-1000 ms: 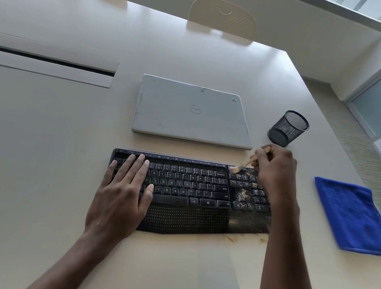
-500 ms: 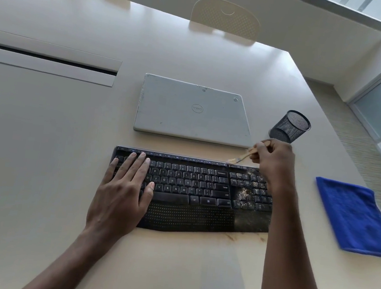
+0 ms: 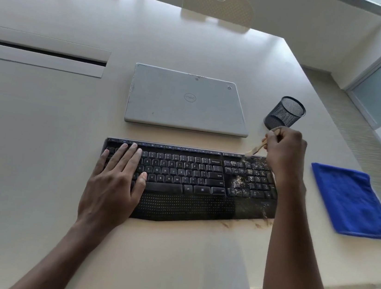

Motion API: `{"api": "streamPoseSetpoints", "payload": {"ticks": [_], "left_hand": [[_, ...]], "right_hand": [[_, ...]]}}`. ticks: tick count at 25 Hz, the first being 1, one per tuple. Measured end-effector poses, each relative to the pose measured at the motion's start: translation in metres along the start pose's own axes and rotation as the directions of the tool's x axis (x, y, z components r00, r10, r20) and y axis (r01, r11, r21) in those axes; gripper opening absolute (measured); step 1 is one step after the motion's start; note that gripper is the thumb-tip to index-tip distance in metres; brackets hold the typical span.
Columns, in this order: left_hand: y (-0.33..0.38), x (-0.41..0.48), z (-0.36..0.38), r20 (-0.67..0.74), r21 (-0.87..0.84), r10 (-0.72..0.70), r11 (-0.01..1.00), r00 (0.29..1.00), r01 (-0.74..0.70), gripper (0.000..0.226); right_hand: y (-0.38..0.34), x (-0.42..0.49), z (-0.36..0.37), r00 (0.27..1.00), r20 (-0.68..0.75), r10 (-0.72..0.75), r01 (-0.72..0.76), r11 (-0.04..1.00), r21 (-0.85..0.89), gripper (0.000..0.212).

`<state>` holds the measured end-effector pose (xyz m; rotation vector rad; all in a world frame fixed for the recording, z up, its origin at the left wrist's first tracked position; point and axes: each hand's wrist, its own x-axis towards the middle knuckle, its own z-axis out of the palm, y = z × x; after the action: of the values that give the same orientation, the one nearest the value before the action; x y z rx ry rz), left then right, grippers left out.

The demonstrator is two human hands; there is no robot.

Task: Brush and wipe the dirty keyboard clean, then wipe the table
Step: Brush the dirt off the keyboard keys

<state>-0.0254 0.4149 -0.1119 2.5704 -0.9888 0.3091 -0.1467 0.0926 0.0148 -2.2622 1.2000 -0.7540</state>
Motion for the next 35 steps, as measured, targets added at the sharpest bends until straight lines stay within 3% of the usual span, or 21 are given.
{"api": "streamPoseSetpoints", "payload": {"ticks": [2,6,11,13,16,18,21,23,26,28,31,33,35], "left_hand": [[-0.001,0.0,0.001,-0.003,-0.003,-0.001,1.0,1.0,0.001,0.062],[-0.001,0.0,0.001,0.001,-0.009,-0.003,1.0,1.0,0.003,0.062],[0.0,0.0,0.001,-0.003,-0.006,-0.001,1.0,1.0,0.001,0.063],[0.0,0.0,0.001,-0.005,-0.006,0.001,1.0,1.0,-0.001,0.063],[0.0,0.001,0.001,-0.005,-0.006,0.0,1.0,1.0,0.0,0.063],[0.0,0.0,0.001,-0.006,-0.004,0.0,1.0,1.0,0.0,0.063],[0.0,0.001,0.002,-0.011,-0.006,0.0,1.0,1.0,0.0,0.063],[0.0,0.001,0.002,-0.015,-0.008,-0.002,1.0,1.0,0.002,0.063],[-0.001,0.001,0.002,-0.019,-0.012,-0.001,1.0,1.0,0.001,0.063],[-0.001,0.001,0.003,-0.021,-0.013,0.001,1.0,1.0,-0.001,0.063],[-0.001,0.001,0.003,-0.023,-0.015,0.0,1.0,1.0,-0.001,0.063],[-0.001,0.001,0.004,-0.026,-0.017,-0.002,1.0,1.0,0.002,0.063],[0.0,0.0,0.004,-0.025,-0.02,-0.003,1.0,1.0,0.002,0.064]], "right_hand": [[-0.001,0.0,-0.004,0.998,-0.017,-0.054,0.054,0.998,0.016,0.02],[-0.004,-0.01,0.003,0.99,0.108,-0.094,0.076,0.984,0.164,0.021],[0.014,-0.009,-0.008,0.999,-0.049,-0.009,0.008,1.0,-0.026,0.023],[0.009,-0.014,-0.01,0.998,-0.047,-0.043,0.047,0.995,0.086,0.024],[0.005,-0.021,-0.002,0.992,0.104,-0.068,0.041,0.97,0.241,0.023],[0.008,-0.025,0.0,0.989,0.138,-0.051,0.021,0.978,0.209,0.023],[0.01,-0.025,-0.009,0.999,-0.007,-0.044,0.044,0.999,0.031,0.022],[0.003,-0.028,-0.01,0.996,-0.031,-0.082,0.085,0.992,0.093,0.022],[-0.006,-0.035,0.0,0.99,0.096,-0.102,0.074,0.963,0.26,0.024],[-0.002,-0.037,0.003,0.991,0.114,-0.071,0.043,0.97,0.238,0.024],[-0.001,-0.044,-0.006,0.999,-0.026,-0.046,0.047,0.997,0.053,0.023],[-0.007,-0.052,-0.008,0.991,-0.085,-0.1,0.104,0.994,0.043,0.023],[-0.012,-0.059,-0.005,0.986,-0.055,-0.156,0.16,0.984,0.08,0.021]]}}
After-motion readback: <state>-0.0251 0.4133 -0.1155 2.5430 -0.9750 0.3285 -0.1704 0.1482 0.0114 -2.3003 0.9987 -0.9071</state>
